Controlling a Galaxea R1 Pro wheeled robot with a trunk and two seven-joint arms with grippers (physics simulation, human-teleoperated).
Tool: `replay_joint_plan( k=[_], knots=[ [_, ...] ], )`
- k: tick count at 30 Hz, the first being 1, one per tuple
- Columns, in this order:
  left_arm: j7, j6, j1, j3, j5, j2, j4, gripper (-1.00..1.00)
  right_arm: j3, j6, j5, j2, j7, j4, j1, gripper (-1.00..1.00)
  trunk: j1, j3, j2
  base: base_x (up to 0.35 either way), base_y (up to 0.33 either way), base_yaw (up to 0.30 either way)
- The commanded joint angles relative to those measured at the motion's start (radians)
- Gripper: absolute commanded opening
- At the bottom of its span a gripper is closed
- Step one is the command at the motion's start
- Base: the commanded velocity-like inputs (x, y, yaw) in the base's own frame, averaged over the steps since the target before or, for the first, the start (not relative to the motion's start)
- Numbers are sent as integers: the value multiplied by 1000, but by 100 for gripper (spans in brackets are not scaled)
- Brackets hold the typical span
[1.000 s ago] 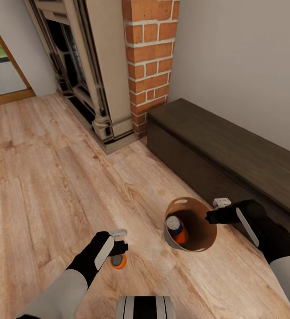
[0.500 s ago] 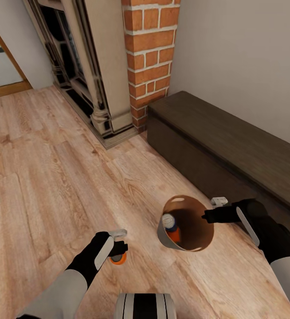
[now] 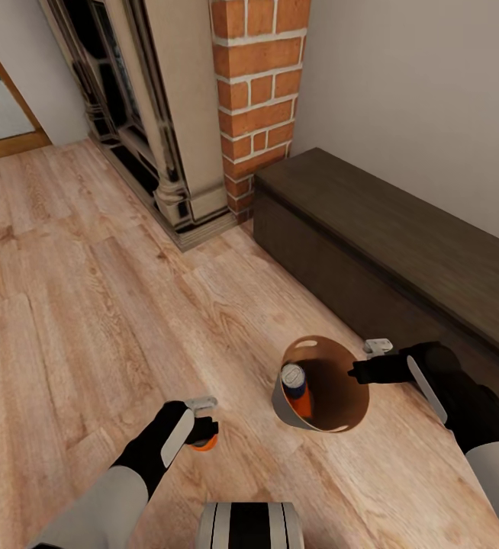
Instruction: Put the three can of soda from the living room inside the tash can in the kitchen.
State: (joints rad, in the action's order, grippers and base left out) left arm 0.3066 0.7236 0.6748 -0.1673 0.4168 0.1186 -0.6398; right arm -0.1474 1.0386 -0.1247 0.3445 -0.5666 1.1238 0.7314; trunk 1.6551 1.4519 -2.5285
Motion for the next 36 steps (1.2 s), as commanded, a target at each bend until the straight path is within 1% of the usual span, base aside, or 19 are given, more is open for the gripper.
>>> replay_joint_plan(
  k=[1,3,4,6,9,14,18,26,36],
  knots=[
    [-2,0,-1,0,-1,-1,2,100,0,9,-33,0,-10,0,0,-100,0,0,0,0,0,0],
    [-4,-3,-2,0,-2,-2,5,100,0,9,-33,0,-10,0,0,-100,0,0,0,0,0,0],
    [-5,-12,-3,0,-2,-3,5,-100,0,9,-33,1,-10,0,0,-100,0,0,0,0,0,0],
    [-7,-34,-4,0,-1,-3,7,-100,0,9,-33,1,-10,1,0,-100,0,0,0,0,0,0],
    [-8,-46,-4,-1,-1,-3,9,-100,0,9,-33,1,-10,1,0,-100,0,0,0,0,0,0],
    [-10,-50,-4,-1,0,-4,9,-100,0,9,-33,1,-10,1,-1,-100,0,0,0,0,0,0],
    [-23,-51,-7,-1,5,-4,7,-100,0,9,-33,0,-10,1,-1,-100,0,0,0,0,0,0],
    [-24,-53,-31,6,7,-3,-9,-100,0,9,-33,-2,-10,1,-1,-100,0,0,0,0,0,0],
    [-23,-70,-43,11,7,-6,-11,-100,-1,9,-33,-2,-10,1,-1,-100,-5,-39,2,0,0,0]
  ],
)
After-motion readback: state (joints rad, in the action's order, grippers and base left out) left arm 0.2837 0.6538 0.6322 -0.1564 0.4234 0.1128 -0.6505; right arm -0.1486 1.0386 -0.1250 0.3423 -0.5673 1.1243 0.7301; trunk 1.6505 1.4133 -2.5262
